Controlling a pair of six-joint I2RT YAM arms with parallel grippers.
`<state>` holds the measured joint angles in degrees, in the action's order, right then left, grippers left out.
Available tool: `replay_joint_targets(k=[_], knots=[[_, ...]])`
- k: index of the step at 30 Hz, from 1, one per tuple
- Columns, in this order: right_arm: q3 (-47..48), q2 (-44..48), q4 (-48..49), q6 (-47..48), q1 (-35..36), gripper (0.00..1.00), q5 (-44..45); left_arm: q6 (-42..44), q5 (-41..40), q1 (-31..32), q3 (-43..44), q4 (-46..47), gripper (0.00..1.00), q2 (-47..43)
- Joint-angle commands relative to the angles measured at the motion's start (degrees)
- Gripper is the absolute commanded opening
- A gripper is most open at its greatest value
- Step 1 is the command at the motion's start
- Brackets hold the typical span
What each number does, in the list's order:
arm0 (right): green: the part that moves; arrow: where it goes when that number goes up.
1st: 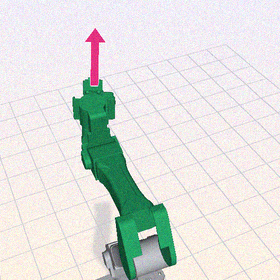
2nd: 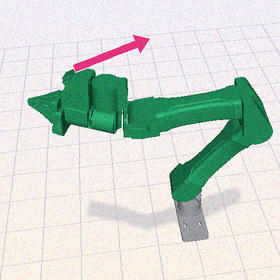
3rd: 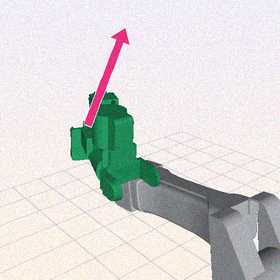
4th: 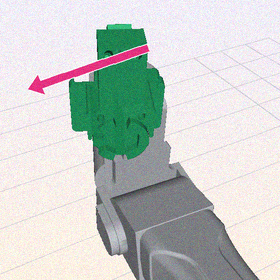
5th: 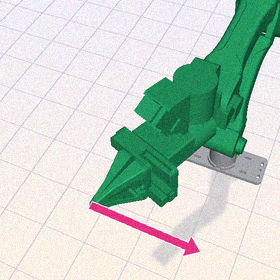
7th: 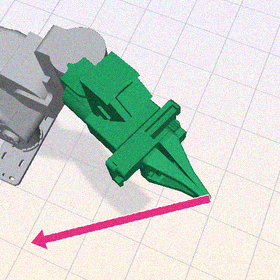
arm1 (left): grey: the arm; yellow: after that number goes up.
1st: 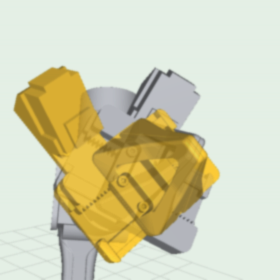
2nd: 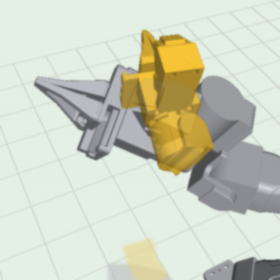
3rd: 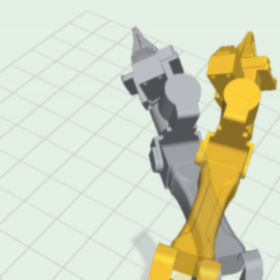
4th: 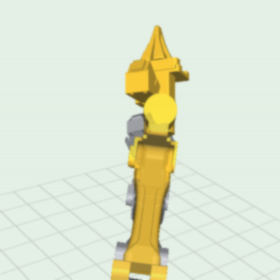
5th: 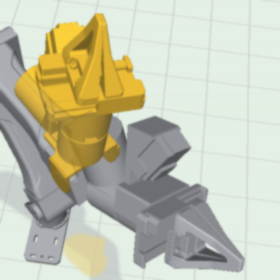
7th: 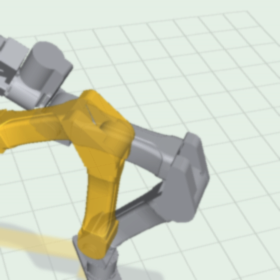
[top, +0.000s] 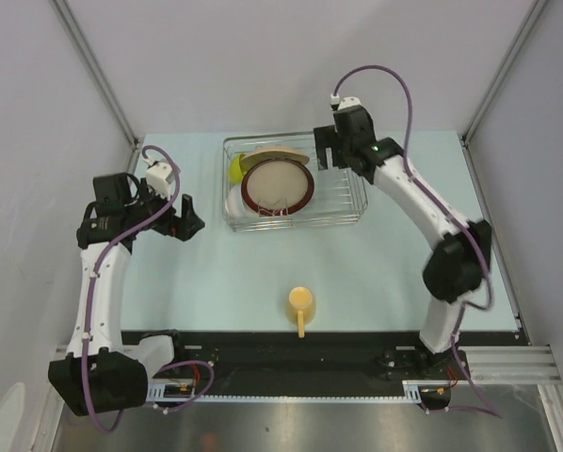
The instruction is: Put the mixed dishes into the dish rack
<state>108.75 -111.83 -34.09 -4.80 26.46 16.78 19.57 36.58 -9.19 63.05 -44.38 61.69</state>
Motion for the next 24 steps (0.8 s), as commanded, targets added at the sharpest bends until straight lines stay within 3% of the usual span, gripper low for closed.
replay_joint_targets(k=[1,2,4,6,8,9,12,16,24], knots=[[-20.68,25.13,5.68,-8.79,3.69,1.00,-6.71,0.21,1.74,-0.57,0.41,0.96,1.00,-1.23],[-23.99,32.31,6.31,-12.39,4.04,1.00,-13.02,-0.32,2.00,-0.57,0.50,1.05,1.00,-1.31],[-28.49,37.01,2.73,-14.53,7.71,1.00,-12.56,-0.85,2.27,-0.65,0.32,1.23,1.00,-1.75],[-31.57,42.21,-4.30,-14.27,20.42,1.00,-0.91,-1.20,2.36,-0.65,-0.20,1.66,1.00,-2.62],[-32.89,43.71,-11.68,-17.07,27.82,1.00,5.87,-1.29,1.75,-0.65,-1.08,2.10,1.00,-3.68],[-33.51,44.24,-13.53,-20.65,33.51,1.00,6.16,-1.29,1.83,-0.57,-1.34,2.02,1.00,-3.86],[-37.36,45.21,-16.36,-27.52,41.97,1.00,6.87,-1.55,1.83,-0.65,-1.61,1.75,1.00,-4.21],[-40.98,44.42,-15.75,-32.02,47.36,1.00,6.95,-1.82,1.83,-0.65,-2.14,1.93,1.00,-5.53],[-44.32,38.98,-10.39,-32.12,48.78,1.00,4.41,-1.20,1.65,-0.65,-3.10,1.22,1.00,-6.32]])
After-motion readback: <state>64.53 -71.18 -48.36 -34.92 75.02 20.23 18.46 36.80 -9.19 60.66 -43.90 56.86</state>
